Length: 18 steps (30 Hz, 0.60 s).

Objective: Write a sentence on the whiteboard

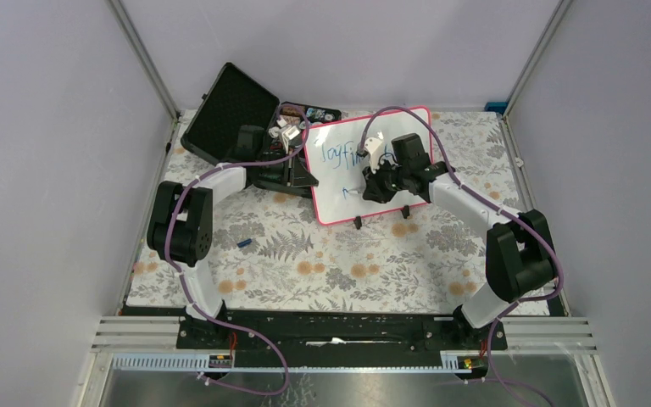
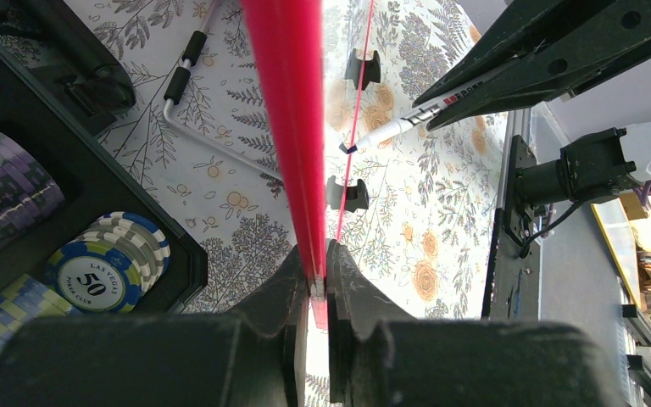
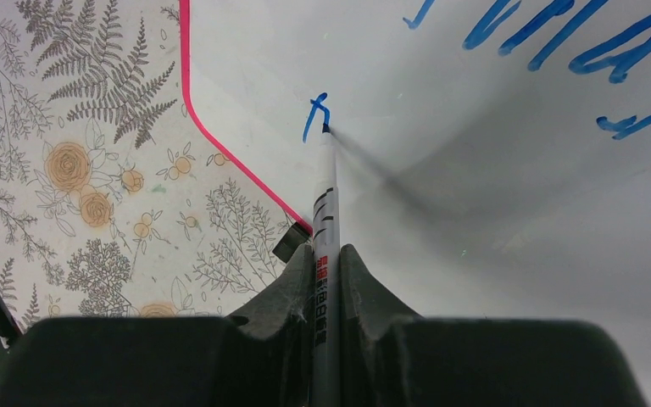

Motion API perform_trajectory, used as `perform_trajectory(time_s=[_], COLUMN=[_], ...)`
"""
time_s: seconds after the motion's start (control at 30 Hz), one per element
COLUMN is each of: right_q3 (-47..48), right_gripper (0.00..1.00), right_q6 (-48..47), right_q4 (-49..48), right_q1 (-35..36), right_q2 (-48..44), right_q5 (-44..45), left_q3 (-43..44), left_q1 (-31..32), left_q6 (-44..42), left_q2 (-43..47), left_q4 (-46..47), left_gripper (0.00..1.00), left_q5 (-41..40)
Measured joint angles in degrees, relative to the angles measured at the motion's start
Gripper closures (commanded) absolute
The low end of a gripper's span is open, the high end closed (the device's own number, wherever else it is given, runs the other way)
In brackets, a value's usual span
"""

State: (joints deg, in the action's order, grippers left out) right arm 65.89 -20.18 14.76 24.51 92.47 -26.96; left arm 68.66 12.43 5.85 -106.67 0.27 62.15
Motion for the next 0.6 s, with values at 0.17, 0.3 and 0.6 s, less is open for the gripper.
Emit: perform_trajectory(time_s=[0.17, 0.3, 0.6], right_q3=[-1.01, -1.49, -1.68], right_gripper=[1.0, 1.0, 1.0], right_q6=[-0.2, -0.61, -1.07], right_q4=[0.11, 0.28, 2.12], right_q1=[-0.13, -0.2, -0.42], right_q2=[-0.15, -0.17, -0.39], right_q5=[-0.26, -0.74, -2.82], left_q3=[0.02, 0.02, 0.02], left_q1=[-0.02, 0.0, 0.0], left_q6=[-0.02, -0.04, -0.11], left_q2=[0.0, 0.0, 0.0], left_q4=[-0.11, -0.13, -0.15], left_gripper=[1.0, 1.0, 1.0], left_q5=[0.0, 0.02, 0.02])
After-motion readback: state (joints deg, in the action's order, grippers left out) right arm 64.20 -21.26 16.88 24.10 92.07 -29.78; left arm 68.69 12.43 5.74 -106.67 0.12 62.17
